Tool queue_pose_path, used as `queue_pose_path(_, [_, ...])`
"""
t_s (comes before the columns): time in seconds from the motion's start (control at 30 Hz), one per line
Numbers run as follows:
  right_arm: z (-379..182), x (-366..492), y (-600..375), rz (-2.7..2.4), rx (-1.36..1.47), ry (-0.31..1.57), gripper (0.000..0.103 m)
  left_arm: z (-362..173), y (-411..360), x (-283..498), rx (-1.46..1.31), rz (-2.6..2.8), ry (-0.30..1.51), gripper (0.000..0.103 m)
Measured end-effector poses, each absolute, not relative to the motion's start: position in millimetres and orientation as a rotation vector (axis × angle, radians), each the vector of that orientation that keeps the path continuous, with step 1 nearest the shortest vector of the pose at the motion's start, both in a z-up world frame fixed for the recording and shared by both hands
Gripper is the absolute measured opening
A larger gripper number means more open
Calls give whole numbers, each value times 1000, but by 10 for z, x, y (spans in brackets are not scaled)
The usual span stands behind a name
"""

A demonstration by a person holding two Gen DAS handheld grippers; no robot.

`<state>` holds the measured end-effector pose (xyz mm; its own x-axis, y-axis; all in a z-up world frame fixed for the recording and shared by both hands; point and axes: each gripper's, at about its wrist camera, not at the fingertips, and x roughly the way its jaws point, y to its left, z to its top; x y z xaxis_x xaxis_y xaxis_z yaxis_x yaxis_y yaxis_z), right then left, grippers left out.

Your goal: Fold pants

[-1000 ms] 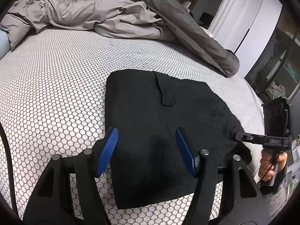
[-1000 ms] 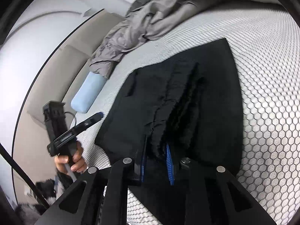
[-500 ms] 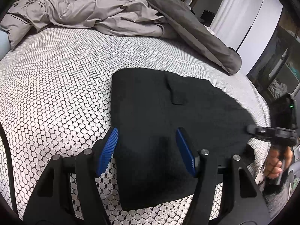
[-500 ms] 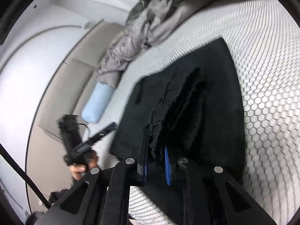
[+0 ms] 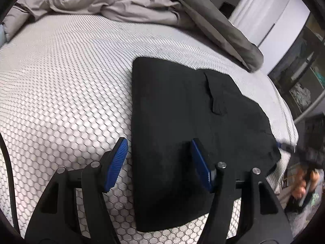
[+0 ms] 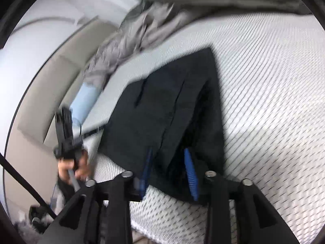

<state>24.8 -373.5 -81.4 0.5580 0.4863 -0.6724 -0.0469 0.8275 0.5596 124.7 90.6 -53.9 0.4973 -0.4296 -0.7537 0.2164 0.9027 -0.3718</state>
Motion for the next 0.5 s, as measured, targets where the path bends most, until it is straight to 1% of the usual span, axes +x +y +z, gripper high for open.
queue_pose_path(0.03, [-852, 299, -3808, 300, 562, 928, 42, -551, 879, 1245, -233, -408, 987, 60])
queue_pose_path(0.1, [-1034, 452, -3908, 276, 664, 975, 42, -572, 821, 1229, -202, -417, 1004, 57])
queue_pose_path(0.17, [-1168, 576, -3942, 266, 726, 1003, 42, -577, 782, 1206, -180, -418, 1010, 57])
queue_pose_path(0.23, [-1194, 658, -3918, 265, 736, 992, 39, -572, 728, 1160, -141, -421, 1016, 57])
queue_pose_path(0.37, [-989, 695, -3853, 229, 600, 959, 39, -502, 629, 1047, -63, -418, 1005, 57])
queue_pose_path(0.47, [-703, 531, -3741, 240, 481, 871, 39, -379, 666, 981, -61, -361, 921, 57])
queue_pose_path(0.5, [-593, 458, -3655, 256, 432, 839, 41, -291, 662, 931, -52, -354, 865, 57])
